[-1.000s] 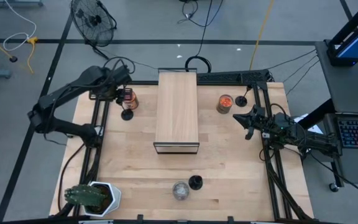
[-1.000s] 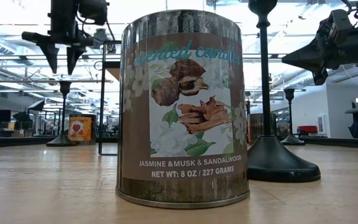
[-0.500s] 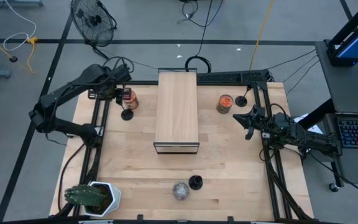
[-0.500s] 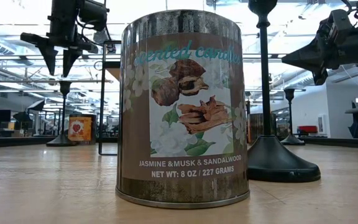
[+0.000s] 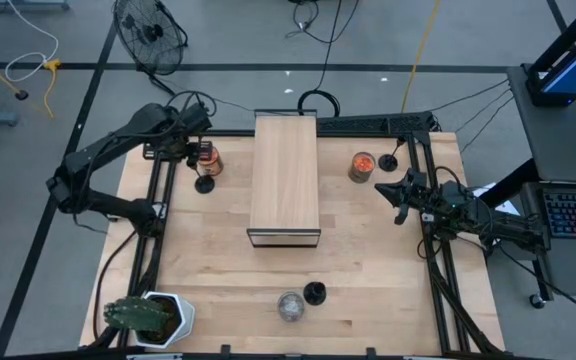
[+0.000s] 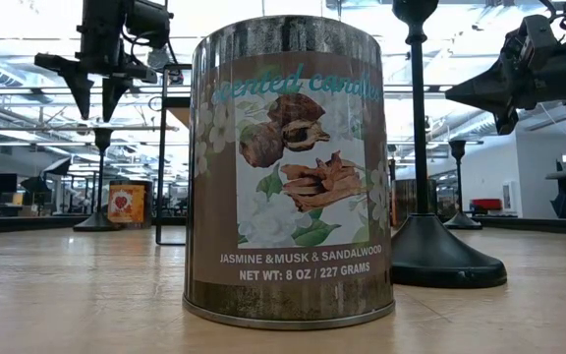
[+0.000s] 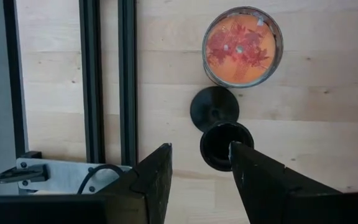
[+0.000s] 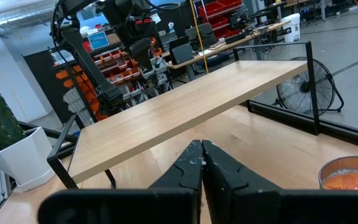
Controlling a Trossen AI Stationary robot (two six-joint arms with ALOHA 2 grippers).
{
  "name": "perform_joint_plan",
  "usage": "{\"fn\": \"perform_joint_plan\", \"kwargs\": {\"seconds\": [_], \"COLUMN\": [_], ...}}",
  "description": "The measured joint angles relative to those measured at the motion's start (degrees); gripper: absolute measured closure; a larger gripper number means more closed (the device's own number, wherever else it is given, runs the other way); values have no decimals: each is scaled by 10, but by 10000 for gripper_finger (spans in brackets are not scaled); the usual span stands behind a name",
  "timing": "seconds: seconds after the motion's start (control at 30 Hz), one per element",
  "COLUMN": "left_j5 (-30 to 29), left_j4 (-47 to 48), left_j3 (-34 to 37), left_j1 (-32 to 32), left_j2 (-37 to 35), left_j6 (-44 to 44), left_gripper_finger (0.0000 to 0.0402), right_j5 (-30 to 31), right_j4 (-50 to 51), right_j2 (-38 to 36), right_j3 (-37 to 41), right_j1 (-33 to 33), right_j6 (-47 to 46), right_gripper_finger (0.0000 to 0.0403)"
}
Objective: Pick & Place candle stick holders
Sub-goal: Put the top left black candle holder on the shelf
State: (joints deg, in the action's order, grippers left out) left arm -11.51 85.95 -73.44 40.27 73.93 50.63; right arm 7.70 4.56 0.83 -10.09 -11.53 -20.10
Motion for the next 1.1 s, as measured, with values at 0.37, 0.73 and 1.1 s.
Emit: {"fn": "perform_joint_plan", "kwargs": {"seconds": [0.37, 0.73, 1.1], "left_j5": [26, 29, 38], "left_j4": [-80, -98, -126], "left_j3": [79, 101, 106], "left_j1": [0, 20, 28], "left_j2": [0, -2, -1], "left_j6": [7, -9, -21], "left_gripper_finger": [231, 298, 373], "right_j5": [0, 0, 0], "right_j4": [0, 0, 0], "right_j2": [0, 0, 0], "right_j3": [0, 0, 0], "right_j1": [0, 0, 0], "right_j6": [0, 0, 0], "right_gripper_finger": [403, 403, 403]}}
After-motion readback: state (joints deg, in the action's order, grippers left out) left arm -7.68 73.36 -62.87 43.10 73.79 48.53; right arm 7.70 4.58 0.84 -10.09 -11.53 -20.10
